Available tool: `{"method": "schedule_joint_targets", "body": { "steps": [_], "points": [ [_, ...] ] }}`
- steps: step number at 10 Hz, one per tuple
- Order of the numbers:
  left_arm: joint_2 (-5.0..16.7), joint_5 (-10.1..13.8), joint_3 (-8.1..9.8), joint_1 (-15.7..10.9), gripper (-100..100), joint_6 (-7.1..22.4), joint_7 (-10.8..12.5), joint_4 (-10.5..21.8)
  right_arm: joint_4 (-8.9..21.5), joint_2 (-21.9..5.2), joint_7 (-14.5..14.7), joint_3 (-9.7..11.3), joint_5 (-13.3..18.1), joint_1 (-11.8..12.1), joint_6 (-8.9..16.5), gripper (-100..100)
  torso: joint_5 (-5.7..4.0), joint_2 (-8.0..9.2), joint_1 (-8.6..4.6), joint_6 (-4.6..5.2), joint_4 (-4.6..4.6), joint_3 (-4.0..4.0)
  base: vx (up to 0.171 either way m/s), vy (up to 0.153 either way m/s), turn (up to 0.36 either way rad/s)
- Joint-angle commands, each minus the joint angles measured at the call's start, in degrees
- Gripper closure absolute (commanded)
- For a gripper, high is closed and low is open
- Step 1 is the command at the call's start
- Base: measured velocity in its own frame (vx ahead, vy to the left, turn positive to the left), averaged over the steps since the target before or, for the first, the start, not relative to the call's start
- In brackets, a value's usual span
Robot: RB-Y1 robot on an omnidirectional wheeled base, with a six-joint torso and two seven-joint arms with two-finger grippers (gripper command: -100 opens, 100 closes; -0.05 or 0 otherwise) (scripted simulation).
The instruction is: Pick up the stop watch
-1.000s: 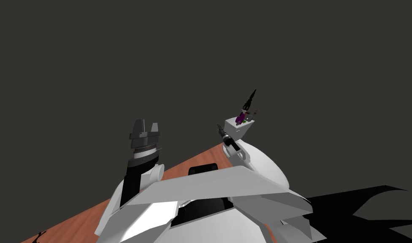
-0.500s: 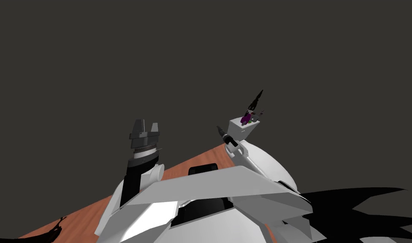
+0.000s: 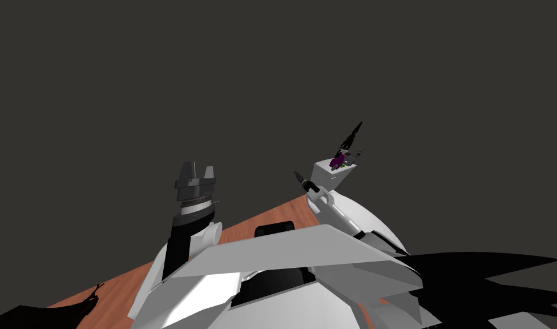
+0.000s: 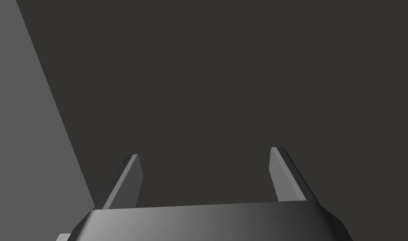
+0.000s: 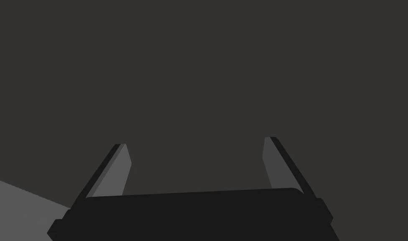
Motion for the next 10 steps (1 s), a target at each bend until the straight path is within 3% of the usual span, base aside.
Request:
{"method": "schedule_joint_targets", "body": {
  "steps": [1,2,3,4,5,6,7,8,9,10],
  "points": [
    [0.00,0.00,0.00,0.00,0,0.00,0.00,0.00,2.86,-0.50,0.54,0.30,-0.09,-1.40,1.17,-100,0.00,0.00,0.00,0.00,0.00,0.00,-0.003,0.071,0.025],
    [0.00,0.00,0.00,0.00,0,0.00,0.00,0.00,3.26,-0.50,0.54,0.30,-0.09,-1.40,1.17,-100,-0.01,0.00,-0.07,0.03,-0.01,0.00,0.003,0.029,-0.007],
    [0.01,0.00,0.01,0.00,0,0.00,0.00,0.00,5.29,-1.86,1.29,0.79,-0.41,-3.80,3.79,-100,-0.04,-0.01,-0.20,0.03,-0.01,-0.01,-0.002,0.055,0.034],
    [0.00,0.00,0.00,0.00,0,0.00,0.00,0.00,6.61,-1.86,1.29,0.79,-0.41,-3.94,3.79,-100,-0.03,-0.03,-0.15,0.01,0.00,-0.01,0.002,0.049,0.025],
    [0.00,0.00,0.01,0.00,0,0.00,0.00,0.00,8.68,-3.18,2.02,1.24,-0.63,-6.52,6.28,-100,-0.03,-0.02,-0.17,0.03,-0.01,-0.01,0.012,0.053,0.036],
    [0.00,0.00,0.00,0.00,0,0.00,0.00,0.00,10.03,-3.18,2.02,1.24,-0.63,-6.52,6.42,-100,-0.03,-0.05,-0.16,0.02,-0.01,-0.03,0.015,0.044,0.010],
    [0.00,0.00,0.01,0.01,0,0.00,0.00,0.00,11.62,-4.44,2.72,1.68,-0.76,-8.97,8.96,-100,-0.04,-0.07,-0.18,0.03,-0.02,-0.04,0.004,0.050,0.018],
    [0.00,0.00,0.00,0.00,0,0.00,0.00,0.00,12.79,-4.44,2.72,1.68,-0.76,-9.13,9.08,-100,-0.03,-0.05,-0.16,0.02,-0.01,-0.03,0.004,0.037,0.010],
    [0.01,0.00,0.01,0.00,0,0.00,0.00,0.00,15.10,-5.67,3.40,2.09,-0.82,-11.76,11.55,-100,-0.04,-0.04,-0.21,0.03,-0.01,-0.02,0.011,0.034,0.013],
    [0.01,0.00,0.01,0.00,0,0.00,0.00,0.00,16.61,-5.67,3.40,2.09,-0.82,-11.76,11.74,-100,-0.04,-0.05,-0.22,0.03,-0.01,-0.03,0.010,0.023,0.007]
  ]
}}
